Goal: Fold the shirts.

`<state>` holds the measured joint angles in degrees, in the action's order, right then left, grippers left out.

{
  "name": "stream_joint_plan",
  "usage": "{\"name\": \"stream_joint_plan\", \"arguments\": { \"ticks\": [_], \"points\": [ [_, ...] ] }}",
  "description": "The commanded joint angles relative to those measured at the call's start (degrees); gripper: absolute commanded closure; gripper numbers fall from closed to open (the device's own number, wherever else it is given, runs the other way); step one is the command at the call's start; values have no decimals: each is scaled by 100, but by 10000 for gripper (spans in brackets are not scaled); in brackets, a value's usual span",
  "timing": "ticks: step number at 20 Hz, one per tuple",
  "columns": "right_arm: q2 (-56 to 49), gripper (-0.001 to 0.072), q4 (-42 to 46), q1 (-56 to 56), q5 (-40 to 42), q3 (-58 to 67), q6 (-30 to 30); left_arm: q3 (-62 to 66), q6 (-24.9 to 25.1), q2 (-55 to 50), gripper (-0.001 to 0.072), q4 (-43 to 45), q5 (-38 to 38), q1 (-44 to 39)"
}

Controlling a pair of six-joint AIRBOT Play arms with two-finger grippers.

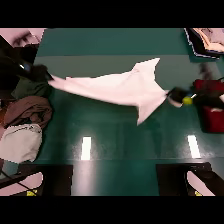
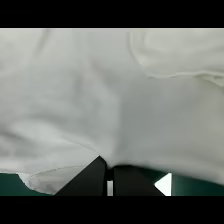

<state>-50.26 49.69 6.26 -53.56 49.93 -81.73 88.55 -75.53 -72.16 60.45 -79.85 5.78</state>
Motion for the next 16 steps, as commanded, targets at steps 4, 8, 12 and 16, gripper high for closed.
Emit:
{"name": "stream_joint_plan", "arguments": {
  "ticks": [4, 8, 12, 16],
  "points": [
    [1032, 697, 203, 529, -118, 3296, 70, 2594, -240, 1279, 685, -380, 363, 2],
    [999, 698, 933, 922, -1250, 5488, 4, 3399, -317, 2109, 685, -748, 704, 2],
    [247, 699, 986, 1790, -2898, 7687, -225, 3377, -404, 2627, 686, -1032, 686, 2],
    [-422, 699, 52, 2570, -3836, 7678, -424, 2402, -470, 2483, 686, -684, 426, 2]
  ]
}}
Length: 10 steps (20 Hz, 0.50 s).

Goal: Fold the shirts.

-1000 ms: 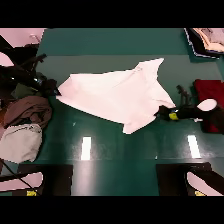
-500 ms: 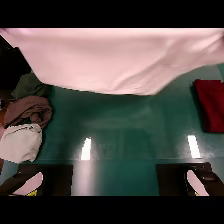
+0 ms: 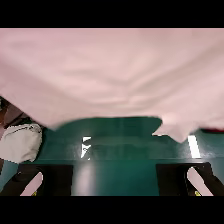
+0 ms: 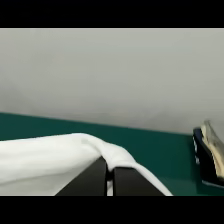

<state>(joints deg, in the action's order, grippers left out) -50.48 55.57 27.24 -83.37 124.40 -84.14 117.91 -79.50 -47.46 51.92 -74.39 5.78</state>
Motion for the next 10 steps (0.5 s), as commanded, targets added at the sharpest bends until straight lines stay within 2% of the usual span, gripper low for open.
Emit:
{"name": "stream_joint_plan", "arguments": {
  "ticks": [1, 4, 6, 8, 10],
  "points": [
    [-422, 699, -662, 470, -848, -306, -188, -907, -76, -101, 686, 254, -247, 2],
    [-466, 699, -378, 190, -708, -2319, -181, -2076, -107, -715, 685, 411, -549, 2],
    [-686, 699, 155, -428, -481, -3475, -168, -2717, -57, -1290, 685, 494, -546, 2],
    [-1027, 699, 885, -1182, 162, -4308, -170, -3171, 55, -1952, 684, 516, -435, 2],
    [-1508, 698, 1375, -1812, 1130, -4719, -173, -3329, 260, -2667, 685, 520, 17, 2]
  ]
}}
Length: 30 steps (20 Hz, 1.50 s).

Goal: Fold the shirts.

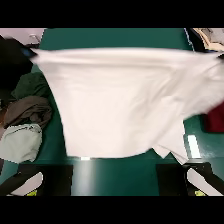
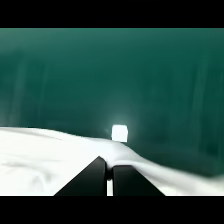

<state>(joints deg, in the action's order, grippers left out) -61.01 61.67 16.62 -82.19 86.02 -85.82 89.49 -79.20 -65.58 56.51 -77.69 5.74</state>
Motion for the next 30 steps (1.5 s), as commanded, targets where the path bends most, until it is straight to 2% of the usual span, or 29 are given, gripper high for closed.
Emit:
{"name": "stream_joint_plan", "arguments": {
  "ticks": [1, 3, 6, 7, 8, 9, 10, 15, 17, 19, 21, 24, 27, 30],
  "points": [
    [-732, 698, 986, -999, 1569, -949, -26, -487, 271, -1169, 684, 55, 619, 7],
    [-1272, 697, 1036, -1281, 2374, -828, -101, -485, 271, -1679, 684, -11, 1119, 7],
    [-2011, 694, 1034, -1484, 2691, -170, -142, -487, 269, -2081, 682, -101, 1497, 7],
    [-2203, 690, 1032, -1515, 2651, 81, -146, -487, 271, -2107, 536, -98, 1602, 7],
    [-2380, 588, 1016, -1521, 2559, 352, -153, -474, 267, -2105, 179, -101, 1727, 7],
    [-2518, 372, 986, -1519, 2393, 608, -155, -411, 269, -2107, 65, -90, 1707, 17],
    [-2616, 311, 990, -1517, 2144, 868, -153, -310, 269, -2100, 62, -87, 1591, 63],
    [-2463, 330, 990, -1351, 487, 1449, 151, 116, 278, -2035, 63, -46, -146, 599],
    [-2188, 330, 984, -1325, 245, 1165, 234, -188, 271, -2028, 63, -39, -623, 743],
    [-1788, 330, 984, -1331, 326, 612, 245, -844, 289, -2028, 63, -79, -774, 758],
    [-1366, 330, 988, -1329, 507, 4, 256, -1665, 514, -2028, 64, -120, -774, 758],
    [-763, 331, 988, -1329, 925, -804, 256, -2575, 625, -2028, 63, -118, -603, 758],
    [-310, 331, 984, -1329, 1335, -1353, 254, -3036, 660, -2026, 64, -122, -234, 758],
    [-85, 332, 986, -1329, 1412, -1547, 254, -3198, 737, -2028, 64, -164, -184, 756]
  ]
}}
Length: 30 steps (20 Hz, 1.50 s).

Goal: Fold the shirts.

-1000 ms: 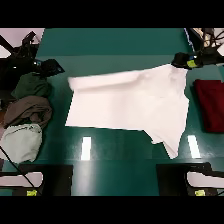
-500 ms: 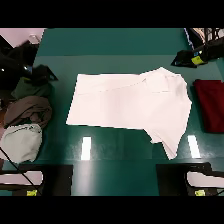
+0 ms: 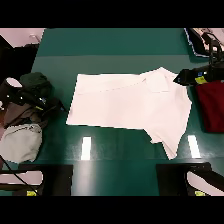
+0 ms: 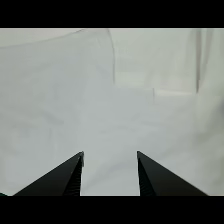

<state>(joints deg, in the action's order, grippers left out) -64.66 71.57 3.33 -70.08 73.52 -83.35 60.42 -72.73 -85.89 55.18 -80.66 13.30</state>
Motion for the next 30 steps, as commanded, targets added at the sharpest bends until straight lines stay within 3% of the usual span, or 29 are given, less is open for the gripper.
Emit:
{"name": "stream_joint_plan", "arguments": {
  "ticks": [1, 9, 10, 11, 12, 13, 14, 17, 22, 26, 30],
  "points": [
    [315, 332, -7, 0, 219, -295, 7, -319, 87, 2, 64, -33, 118, 0],
    [332, 333, -7, 0, 149, -251, -17, -603, -15, 0, 64, -109, 636, -658],
    [332, 332, -4, 0, 79, -251, -17, -603, -79, 0, 102, -114, 713, -761],
    [332, 333, 4, 13, -26, -254, -17, -601, -79, 0, 336, -127, 732, -835],
    [332, 333, 4, 57, -155, -258, -17, -603, -79, 0, 479, -170, 721, -852],
    [332, 332, 7, 138, -365, -260, -17, -590, -81, 0, 502, -197, 710, -861],
    [332, 333, 7, 247, -592, -278, -15, -551, -66, 2, 678, -192, 669, -861],
    [599, 332, 15, 883, -962, -990, -13, -352, -35, 184, 685, -146, 625, -863],
    [1161, 332, 2, 2747, -905, -3141, 11, -286, 83, 1106, 686, -136, 957, -863],
    [1047, 332, -376, 3783, -693, -4131, 704, -286, 76, 1349, 685, -136, 914, -863],
    [474, 332, -1060, 3877, -350, -4360, 1043, -286, 74, 1344, 685, -133, 911, -863]
  ]
}}
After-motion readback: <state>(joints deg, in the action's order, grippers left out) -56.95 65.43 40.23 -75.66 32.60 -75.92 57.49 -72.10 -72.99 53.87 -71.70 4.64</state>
